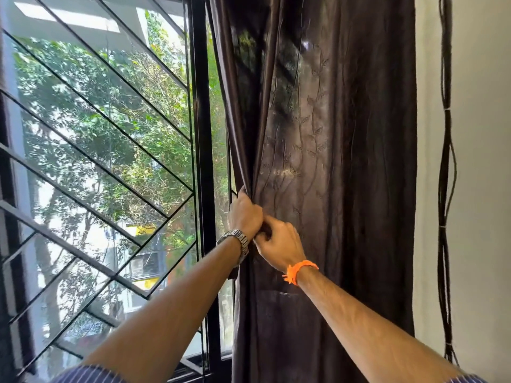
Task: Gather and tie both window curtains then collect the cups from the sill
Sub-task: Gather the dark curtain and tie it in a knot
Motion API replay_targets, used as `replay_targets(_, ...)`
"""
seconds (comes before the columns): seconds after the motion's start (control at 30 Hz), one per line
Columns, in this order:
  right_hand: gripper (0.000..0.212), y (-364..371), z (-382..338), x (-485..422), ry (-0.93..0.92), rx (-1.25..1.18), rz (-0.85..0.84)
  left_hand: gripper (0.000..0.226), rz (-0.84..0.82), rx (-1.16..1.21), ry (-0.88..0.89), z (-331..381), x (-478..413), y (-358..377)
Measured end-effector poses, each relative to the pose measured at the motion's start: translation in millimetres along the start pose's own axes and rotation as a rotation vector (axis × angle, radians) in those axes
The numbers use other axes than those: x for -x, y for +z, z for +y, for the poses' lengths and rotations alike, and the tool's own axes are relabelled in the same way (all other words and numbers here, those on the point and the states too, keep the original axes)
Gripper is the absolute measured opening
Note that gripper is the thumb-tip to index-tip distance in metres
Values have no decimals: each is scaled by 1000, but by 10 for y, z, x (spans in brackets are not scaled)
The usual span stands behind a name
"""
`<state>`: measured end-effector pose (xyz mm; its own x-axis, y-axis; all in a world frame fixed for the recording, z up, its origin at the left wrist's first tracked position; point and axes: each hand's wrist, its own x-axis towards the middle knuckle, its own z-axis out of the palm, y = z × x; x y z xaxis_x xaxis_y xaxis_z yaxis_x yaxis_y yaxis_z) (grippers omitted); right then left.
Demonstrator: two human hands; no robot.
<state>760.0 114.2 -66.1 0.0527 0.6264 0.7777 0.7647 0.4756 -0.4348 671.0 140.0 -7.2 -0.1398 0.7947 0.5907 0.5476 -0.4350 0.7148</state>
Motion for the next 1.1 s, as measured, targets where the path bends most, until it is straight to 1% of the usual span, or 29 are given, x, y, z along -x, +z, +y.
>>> replay_targets(0.07, 33, -114, 96, -51, -2, -32, 104, 49, -27, 0, -2, 16, -4, -5)
replay_targets(0.17, 26, -314, 281, -156, 54, -2, 341, 55, -72, 24, -3, 21, -23, 5)
replay_targets(0.23, 29, -446, 417, -226, 112, 72, 483, 56, -77, 36, 3, 8, -37, 14)
replay_targets(0.3, 42, -569, 542, -280, 185, 81, 620, 57, -73, 41, 10, -14, -55, 28)
replay_targets(0.37, 61, -660, 644, -315, 260, 49, 703, 56, -61, 31, 13, -32, -65, 39)
replay_targets(0.43, 81, -700, 729, -323, 346, -15, 690, 55, -48, 11, 14, -34, -69, 47)
replay_targets(0.57, 111, -655, 829, -311, 466, -184, 535, 56, -51, 13, 10, -27, -78, 79)
replay_targets(0.63, 121, -611, 837, -318, 515, -264, 461, 59, -51, 9, 12, -17, -81, 92)
replay_targets(0.73, 128, -549, 848, -355, 555, -340, 353, 65, -55, 21, 25, -7, -64, 103)
replay_targets(0.83, 125, -508, 884, -391, 567, -341, 287, 68, -68, 26, 32, -8, -54, 110)
replay_targets(0.9, 113, -491, 904, -405, 576, -327, 292, 69, -79, 28, 30, -17, -67, 111)
replay_targets(1.0, 86, -464, 888, -395, 540, -313, 310, 69, -92, 30, 18, -30, -90, 108)
replay_targets(1.03, 74, -454, 866, -383, 517, -296, 311, 69, -95, 34, 12, -35, -93, 110)
replay_targets(1.1, 42, -447, 803, -347, 471, -277, 309, 69, -99, 41, 3, -39, -101, 126)
